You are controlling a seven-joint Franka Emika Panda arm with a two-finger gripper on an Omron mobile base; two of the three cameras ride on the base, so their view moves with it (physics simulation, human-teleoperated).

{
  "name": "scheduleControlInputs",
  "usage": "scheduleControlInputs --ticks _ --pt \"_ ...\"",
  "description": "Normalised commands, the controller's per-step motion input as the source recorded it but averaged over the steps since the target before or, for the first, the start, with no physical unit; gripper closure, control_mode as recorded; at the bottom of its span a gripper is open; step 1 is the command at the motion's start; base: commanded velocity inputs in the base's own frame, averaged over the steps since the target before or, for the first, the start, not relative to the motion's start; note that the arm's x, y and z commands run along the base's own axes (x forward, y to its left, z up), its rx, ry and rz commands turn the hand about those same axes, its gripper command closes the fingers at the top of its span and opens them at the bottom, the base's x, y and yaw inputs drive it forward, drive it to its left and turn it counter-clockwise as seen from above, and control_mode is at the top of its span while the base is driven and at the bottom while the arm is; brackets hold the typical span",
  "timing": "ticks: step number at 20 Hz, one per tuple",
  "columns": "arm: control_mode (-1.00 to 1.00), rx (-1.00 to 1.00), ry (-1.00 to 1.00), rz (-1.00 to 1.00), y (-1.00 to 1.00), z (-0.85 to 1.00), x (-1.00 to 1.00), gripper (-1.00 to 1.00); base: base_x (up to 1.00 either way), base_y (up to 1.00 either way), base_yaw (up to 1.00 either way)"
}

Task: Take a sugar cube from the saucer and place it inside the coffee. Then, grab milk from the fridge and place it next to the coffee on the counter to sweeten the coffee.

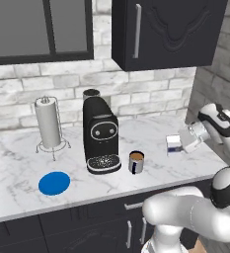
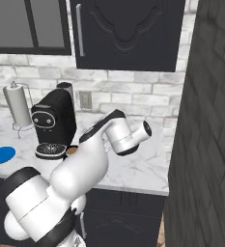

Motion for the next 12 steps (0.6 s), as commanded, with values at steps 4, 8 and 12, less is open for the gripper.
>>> scheduleControlInputs --ticks 4,8,12 --pt "-1.0 0.05 0.0 0.0 0.17 -0.43 0.24 1.0 0.0 0.0 0.0" --pt "-1.0 0.04 0.0 0.0 0.31 -0.4 0.19 1.0 0.0 0.0 0.0" --pt "-1.0 0.02 0.0 0.0 0.32 -0.29 0.42 1.0 0.0 0.0 0.0"
